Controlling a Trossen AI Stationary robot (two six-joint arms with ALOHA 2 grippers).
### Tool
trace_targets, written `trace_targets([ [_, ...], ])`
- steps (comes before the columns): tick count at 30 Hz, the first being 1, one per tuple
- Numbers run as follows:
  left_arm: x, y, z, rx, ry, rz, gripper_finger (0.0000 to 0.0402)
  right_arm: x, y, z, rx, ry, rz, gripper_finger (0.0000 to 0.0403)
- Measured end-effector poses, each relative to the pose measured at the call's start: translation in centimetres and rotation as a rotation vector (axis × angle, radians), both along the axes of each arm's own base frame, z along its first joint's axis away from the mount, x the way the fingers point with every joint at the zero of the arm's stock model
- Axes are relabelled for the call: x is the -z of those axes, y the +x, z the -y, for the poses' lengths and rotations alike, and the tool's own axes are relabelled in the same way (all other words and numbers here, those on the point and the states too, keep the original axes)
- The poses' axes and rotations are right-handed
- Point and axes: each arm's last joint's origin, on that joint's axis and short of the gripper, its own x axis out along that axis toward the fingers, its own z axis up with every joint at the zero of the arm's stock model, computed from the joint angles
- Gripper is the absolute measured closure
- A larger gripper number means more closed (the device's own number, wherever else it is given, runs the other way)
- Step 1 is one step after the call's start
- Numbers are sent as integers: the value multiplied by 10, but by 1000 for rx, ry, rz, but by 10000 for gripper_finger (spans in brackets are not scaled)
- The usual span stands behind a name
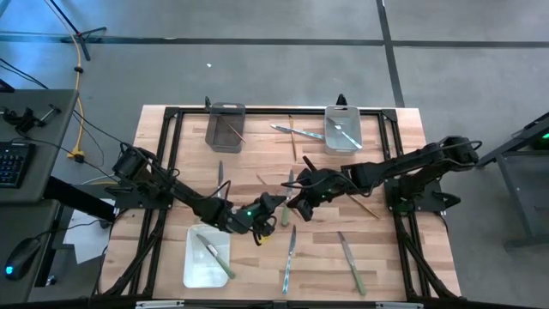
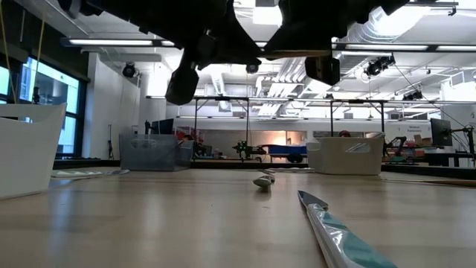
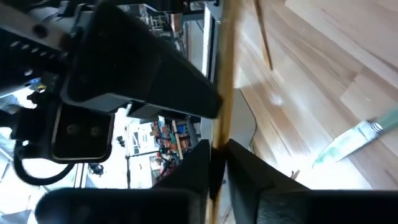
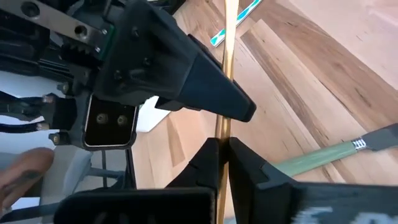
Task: Sort silverware by color (type)
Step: Put the gold table knife into the black bin
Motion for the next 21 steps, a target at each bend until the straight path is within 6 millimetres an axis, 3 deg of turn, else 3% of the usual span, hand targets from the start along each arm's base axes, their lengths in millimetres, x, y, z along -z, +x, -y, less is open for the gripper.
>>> trace_targets([
  [8, 3, -2, -1, -22, -41, -2, 389, -1, 0, 1, -6, -82, 18, 389],
  [14, 9, -3, -2, -46, -110, -4, 389, -24, -15, 5, -30, -178, 87, 316],
  [21, 16, -10, -15, -97, -196, -8, 389, -51, -52, 11, 10, -401, 85, 237],
])
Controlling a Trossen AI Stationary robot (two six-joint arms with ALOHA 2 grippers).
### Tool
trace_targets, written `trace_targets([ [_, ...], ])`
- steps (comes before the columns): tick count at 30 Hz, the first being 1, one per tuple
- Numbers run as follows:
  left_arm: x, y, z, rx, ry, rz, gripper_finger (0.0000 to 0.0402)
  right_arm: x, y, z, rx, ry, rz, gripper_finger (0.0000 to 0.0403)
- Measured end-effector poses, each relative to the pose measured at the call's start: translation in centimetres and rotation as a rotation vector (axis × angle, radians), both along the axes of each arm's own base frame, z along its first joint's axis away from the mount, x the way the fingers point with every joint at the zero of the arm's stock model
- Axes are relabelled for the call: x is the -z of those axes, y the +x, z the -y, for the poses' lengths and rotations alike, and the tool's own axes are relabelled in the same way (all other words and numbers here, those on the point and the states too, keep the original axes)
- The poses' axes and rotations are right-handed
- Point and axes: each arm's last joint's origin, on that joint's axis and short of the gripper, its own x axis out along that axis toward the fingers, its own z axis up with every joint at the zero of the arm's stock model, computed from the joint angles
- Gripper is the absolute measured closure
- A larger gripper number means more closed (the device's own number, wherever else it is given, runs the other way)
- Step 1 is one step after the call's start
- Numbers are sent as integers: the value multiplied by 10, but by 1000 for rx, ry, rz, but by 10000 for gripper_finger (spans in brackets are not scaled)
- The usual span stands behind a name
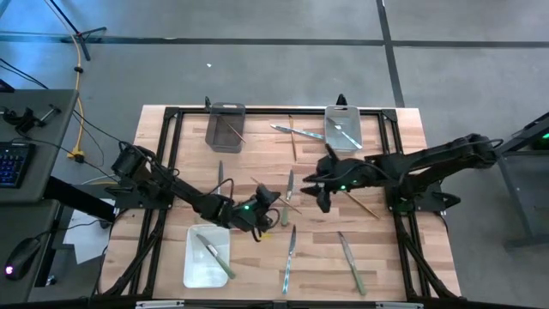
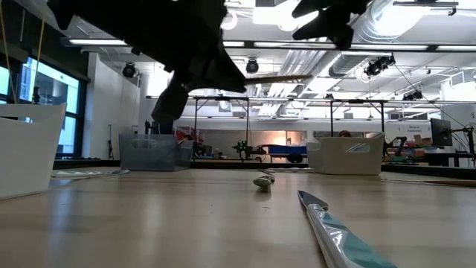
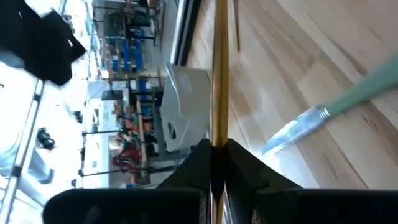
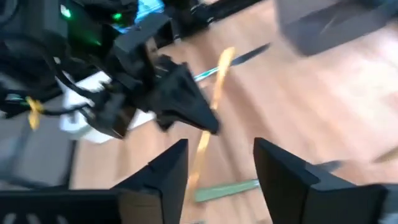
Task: Sort silverware by color (type)
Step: Put the gold table knife into the black bin
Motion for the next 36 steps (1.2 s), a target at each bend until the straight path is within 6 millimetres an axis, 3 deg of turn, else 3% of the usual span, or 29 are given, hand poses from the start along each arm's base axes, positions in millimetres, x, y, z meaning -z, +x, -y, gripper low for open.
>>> trace_targets([
  [6, -20, -31, -30, 3, -162, 167, 389, -5, -14, -2, 44, -134, -23, 227],
  [12, -43, -70, -70, 74, -311, 290, 389, -2, -7, -3, 38, -224, -19, 241],
  [17, -49, -89, -100, 141, -460, 360, 389, 14, 20, -8, -55, -494, -15, 237],
  [25, -56, -103, -124, 202, -579, 404, 389, 25, 71, -11, -109, -861, 217, 192],
  [31, -62, -109, -133, 231, -606, 412, 389, 30, 92, 3, -83, -941, 366, 187],
  [36, -58, -113, -141, 175, -624, 365, 389, 32, 99, 13, -103, -955, 455, 225],
])
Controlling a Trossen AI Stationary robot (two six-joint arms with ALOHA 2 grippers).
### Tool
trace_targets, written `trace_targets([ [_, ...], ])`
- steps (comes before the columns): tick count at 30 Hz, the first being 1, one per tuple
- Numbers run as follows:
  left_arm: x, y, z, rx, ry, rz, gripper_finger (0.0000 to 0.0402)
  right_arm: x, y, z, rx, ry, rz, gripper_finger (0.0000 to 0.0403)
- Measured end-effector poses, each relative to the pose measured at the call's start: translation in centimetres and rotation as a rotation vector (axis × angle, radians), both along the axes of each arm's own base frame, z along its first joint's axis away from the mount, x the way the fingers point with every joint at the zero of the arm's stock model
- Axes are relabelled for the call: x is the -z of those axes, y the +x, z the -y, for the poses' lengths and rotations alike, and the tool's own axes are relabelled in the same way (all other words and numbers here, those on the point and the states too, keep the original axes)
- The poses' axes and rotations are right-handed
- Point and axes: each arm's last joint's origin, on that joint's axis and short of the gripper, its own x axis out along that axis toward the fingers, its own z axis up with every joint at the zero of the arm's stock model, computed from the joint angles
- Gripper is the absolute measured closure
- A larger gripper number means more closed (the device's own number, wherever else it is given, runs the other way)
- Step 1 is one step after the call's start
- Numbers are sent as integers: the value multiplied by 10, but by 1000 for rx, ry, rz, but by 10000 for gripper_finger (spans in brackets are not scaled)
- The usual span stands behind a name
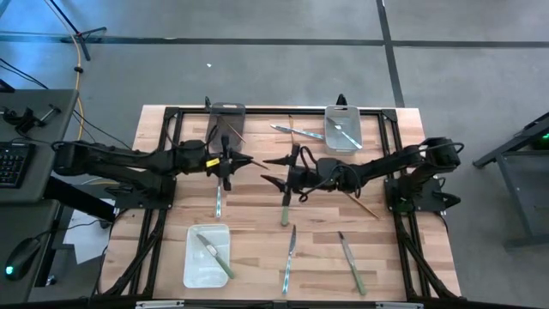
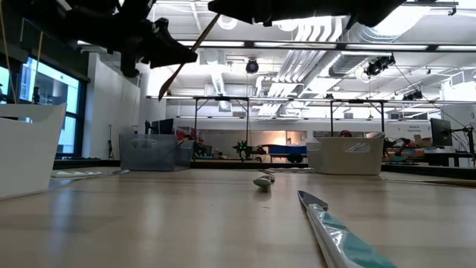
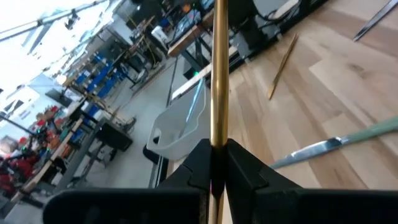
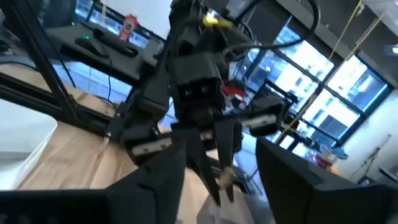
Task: Sort silverware by color (type)
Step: Put the gold table knife into the black bin
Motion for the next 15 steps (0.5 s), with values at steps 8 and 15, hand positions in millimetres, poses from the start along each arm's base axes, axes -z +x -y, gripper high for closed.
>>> trace_targets([
  [8, 0, -2, -11, -7, -25, 4, 389, -1, 2, 12, -40, -6, 9, 373],
  [15, -1, -3, -18, 8, -52, 25, 390, -2, 2, 20, -77, 2, 23, 389],
])
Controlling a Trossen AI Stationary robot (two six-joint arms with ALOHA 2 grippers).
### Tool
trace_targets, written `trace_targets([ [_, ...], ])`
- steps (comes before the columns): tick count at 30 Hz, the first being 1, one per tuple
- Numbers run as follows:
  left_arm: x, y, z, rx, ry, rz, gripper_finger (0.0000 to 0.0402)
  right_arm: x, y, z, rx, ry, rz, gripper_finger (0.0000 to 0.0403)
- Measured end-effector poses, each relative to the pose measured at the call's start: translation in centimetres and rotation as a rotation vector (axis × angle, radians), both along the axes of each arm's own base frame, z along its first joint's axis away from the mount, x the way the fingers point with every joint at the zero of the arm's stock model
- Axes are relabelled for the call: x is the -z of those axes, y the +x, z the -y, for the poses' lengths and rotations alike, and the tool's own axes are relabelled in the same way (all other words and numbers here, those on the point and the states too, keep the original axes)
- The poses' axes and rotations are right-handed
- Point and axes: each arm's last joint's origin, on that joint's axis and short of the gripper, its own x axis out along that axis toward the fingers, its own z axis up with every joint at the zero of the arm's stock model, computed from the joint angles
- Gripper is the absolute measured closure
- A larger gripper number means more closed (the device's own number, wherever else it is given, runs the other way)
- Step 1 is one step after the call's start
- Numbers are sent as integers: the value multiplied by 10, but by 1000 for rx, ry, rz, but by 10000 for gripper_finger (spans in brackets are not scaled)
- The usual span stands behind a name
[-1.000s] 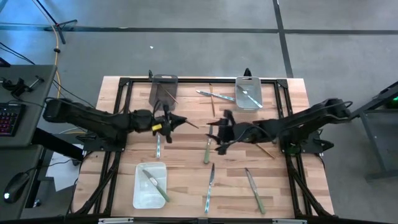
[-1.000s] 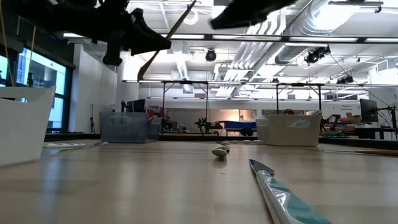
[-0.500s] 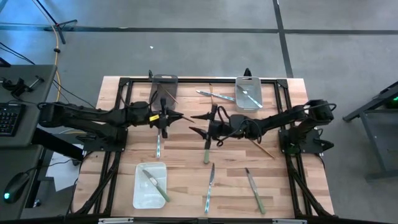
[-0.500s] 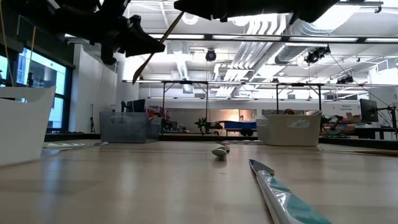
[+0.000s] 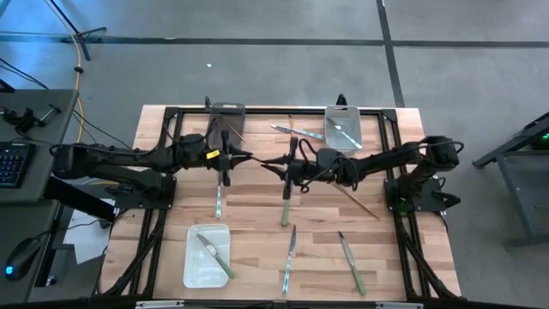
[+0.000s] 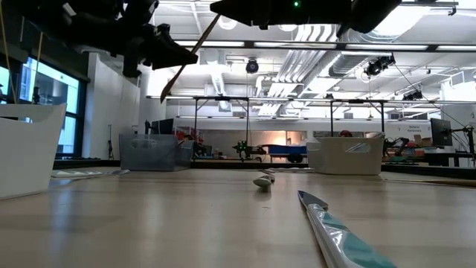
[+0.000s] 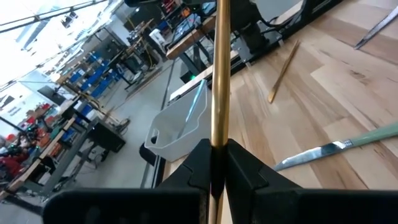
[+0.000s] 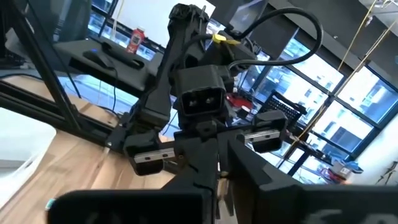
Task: Sort silverware by color (type)
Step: Put the gold table knife into the black bin
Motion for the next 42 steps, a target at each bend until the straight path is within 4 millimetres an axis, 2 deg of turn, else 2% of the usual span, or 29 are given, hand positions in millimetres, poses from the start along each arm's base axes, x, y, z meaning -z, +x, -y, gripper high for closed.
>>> trace_targets([
  [3, 0, -1, -3, -20, -35, 6, 382, -1, 0, 5, 0, -3, 6, 400],
  [9, -2, -1, -6, -85, -56, 37, 322, -2, 0, 15, -8, -9, 24, 401],
  [14, -9, 1, -6, -109, -45, 60, 296, -5, 0, 22, -3, -26, 49, 402],
  [22, -29, 7, -4, -95, -82, 95, 290, 3, 4, 46, -3, -30, 78, 403],
  [27, -34, 9, -4, -110, -128, 24, 289, 5, 20, 59, -12, -19, 93, 403],
  [36, -34, 9, -5, -160, -202, 1, 289, -4, 52, 65, -30, -41, 132, 403],
  [42, -35, 10, -6, -165, -226, 23, 289, -7, 55, 65, -30, -39, 143, 403],
])
